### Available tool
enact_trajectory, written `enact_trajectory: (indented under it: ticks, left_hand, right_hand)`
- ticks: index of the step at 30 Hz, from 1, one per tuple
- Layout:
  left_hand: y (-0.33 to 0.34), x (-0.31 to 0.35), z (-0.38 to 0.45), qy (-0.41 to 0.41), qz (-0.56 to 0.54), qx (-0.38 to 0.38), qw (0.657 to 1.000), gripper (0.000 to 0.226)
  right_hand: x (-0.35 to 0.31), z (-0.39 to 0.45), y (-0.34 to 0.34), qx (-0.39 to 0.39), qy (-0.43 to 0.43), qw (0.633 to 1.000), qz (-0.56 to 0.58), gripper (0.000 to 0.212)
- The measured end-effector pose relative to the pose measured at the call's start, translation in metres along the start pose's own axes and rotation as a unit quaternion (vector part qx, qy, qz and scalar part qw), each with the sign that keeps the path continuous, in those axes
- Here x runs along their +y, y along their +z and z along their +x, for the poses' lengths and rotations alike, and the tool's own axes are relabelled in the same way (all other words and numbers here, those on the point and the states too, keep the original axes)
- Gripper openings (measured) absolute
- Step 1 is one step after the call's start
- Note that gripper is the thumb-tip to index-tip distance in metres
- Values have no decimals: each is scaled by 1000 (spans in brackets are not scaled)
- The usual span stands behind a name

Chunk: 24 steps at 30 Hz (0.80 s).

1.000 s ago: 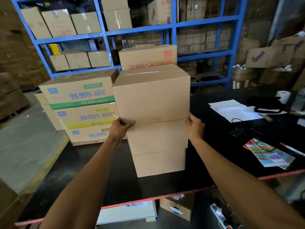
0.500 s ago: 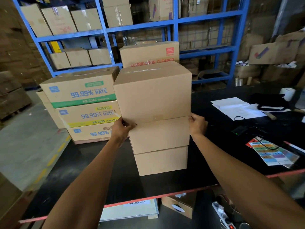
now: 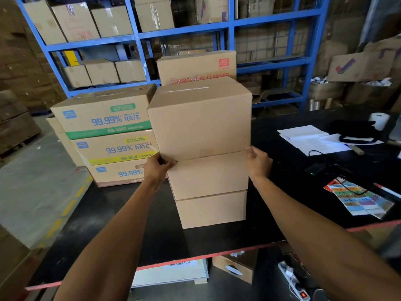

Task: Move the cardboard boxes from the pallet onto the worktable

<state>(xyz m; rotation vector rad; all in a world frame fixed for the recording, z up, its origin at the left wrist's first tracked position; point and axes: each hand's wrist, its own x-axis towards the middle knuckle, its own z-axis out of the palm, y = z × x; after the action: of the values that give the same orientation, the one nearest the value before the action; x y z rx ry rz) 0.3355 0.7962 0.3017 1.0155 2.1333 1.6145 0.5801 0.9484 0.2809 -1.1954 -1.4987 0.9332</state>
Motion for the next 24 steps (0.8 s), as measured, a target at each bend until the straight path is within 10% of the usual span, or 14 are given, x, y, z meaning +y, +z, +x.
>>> enact_trajectory:
  ticks: [10, 15, 24]
  left_hand:
    - [-6, -1, -3, -13, -17, -26, 999, 34]
    - [-20, -27, -23, -69, -35, -45, 996, 67]
    - [-130, -107, -96, -66, -28, -6, 997, 36]
  right_hand:
    - [7, -8, 9, -20, 9, 999, -27, 41]
    - [16, -53, 25, 4, 52, 995, -83, 54]
    - [-2, -180, 112, -228, -11, 967, -115, 33]
